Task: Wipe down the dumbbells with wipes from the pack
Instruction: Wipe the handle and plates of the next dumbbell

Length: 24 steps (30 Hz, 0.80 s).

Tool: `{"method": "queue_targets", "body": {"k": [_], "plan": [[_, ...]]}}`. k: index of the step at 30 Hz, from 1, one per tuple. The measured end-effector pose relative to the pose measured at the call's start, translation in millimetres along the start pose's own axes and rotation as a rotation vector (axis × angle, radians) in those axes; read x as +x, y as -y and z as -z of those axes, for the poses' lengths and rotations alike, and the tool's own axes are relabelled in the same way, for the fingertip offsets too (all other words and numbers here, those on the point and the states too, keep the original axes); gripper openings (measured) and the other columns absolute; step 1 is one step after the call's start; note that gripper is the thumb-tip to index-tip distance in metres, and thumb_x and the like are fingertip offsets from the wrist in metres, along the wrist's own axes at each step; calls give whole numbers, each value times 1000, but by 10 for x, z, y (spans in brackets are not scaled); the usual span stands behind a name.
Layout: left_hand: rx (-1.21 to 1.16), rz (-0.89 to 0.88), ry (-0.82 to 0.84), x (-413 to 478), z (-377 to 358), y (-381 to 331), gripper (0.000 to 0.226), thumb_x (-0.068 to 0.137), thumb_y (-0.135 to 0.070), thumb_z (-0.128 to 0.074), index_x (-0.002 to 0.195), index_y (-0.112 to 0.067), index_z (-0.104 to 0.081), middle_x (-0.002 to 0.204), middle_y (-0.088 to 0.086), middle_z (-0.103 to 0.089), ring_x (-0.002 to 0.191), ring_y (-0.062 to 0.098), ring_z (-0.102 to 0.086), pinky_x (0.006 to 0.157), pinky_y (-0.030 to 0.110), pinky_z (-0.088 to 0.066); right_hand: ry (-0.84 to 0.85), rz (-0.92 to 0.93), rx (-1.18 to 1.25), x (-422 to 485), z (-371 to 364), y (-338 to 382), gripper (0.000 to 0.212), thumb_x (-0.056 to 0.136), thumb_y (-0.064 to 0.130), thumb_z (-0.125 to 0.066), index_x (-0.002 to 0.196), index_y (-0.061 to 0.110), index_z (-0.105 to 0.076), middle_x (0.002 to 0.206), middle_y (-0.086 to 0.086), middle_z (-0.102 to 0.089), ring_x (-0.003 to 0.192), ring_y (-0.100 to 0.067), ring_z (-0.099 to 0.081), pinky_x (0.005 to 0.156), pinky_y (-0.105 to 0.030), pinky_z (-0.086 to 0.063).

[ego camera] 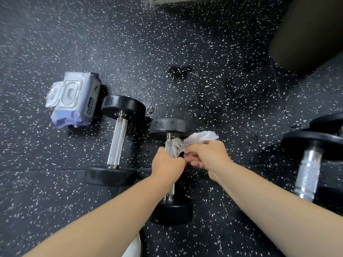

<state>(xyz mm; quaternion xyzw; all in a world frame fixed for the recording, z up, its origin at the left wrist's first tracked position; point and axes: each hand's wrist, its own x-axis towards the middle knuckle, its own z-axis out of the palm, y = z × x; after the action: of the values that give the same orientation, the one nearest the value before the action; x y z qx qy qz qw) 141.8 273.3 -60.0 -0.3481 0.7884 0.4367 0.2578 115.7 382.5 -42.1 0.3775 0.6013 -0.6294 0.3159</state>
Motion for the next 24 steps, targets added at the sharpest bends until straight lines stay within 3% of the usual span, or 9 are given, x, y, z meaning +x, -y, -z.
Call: {"method": "queue_targets", "body": {"k": [2,5,7,9,11,15,21,24], "plan": [[-94,5,33,20,16,15,33,64,-9,-65,96,-8,-55,82,6,-60,69,18,-54,60,29,-44,34,6,38,-12,0,43,11,84,2,-66,95,1,-67,87,-16,-73,63,-14,-69,55,-18,-56],[-170,-28,87,-6,51,38,28,58,-9,-64,86,-8,-58,69,5,-57,59,18,-50,54,30,-41,44,-14,114,-47,16,93,20,80,-4,-69,100,-2,-67,91,-15,-75,80,-23,-74,78,-30,-60],[-256,-60,107,-57,35,19,19,55,-10,-62,75,-12,-60,59,2,-55,53,17,-46,53,30,-38,68,-54,191,-101,35,120,17,81,-7,-67,98,-4,-66,88,-17,-74,75,-24,-73,73,-29,-61],[-321,-83,119,-116,-2,-31,11,56,-8,-63,64,-14,-58,50,0,-50,47,16,-42,50,28,-35,46,-95,252,-118,32,157,10,84,-11,-60,92,-6,-65,81,-17,-72,60,-21,-70,58,-24,-60],[-334,-94,137,-140,-45,-97,14,62,1,-66,68,-8,-57,48,3,-48,41,15,-40,46,26,-35,-48,-123,317,-34,44,194,15,88,-14,-50,87,-4,-62,76,-15,-67,49,-19,-65,46,-23,-56],[-323,-94,195,-127,-121,-219,22,70,7,-66,79,-7,-51,54,5,-47,38,13,-39,43,26,-38,-154,-74,389,147,150,223,24,90,-12,-44,88,4,-62,80,-10,-65,61,-18,-61,58,-26,-55],[-334,-131,183,-72,-58,-206,19,69,4,-65,67,-12,-54,56,9,-49,41,15,-41,46,27,-38,60,22,489,-244,173,192,15,85,-5,-62,100,-6,-66,96,-18,-73,82,-24,-71,67,-22,-59],[-397,-105,176,-55,-27,-180,18,64,2,-64,63,-11,-53,57,11,-48,41,17,-41,46,27,-38,47,16,527,-224,85,231,16,84,-10,-61,100,-7,-63,95,-19,-72,78,-23,-70,68,-24,-60]]}}
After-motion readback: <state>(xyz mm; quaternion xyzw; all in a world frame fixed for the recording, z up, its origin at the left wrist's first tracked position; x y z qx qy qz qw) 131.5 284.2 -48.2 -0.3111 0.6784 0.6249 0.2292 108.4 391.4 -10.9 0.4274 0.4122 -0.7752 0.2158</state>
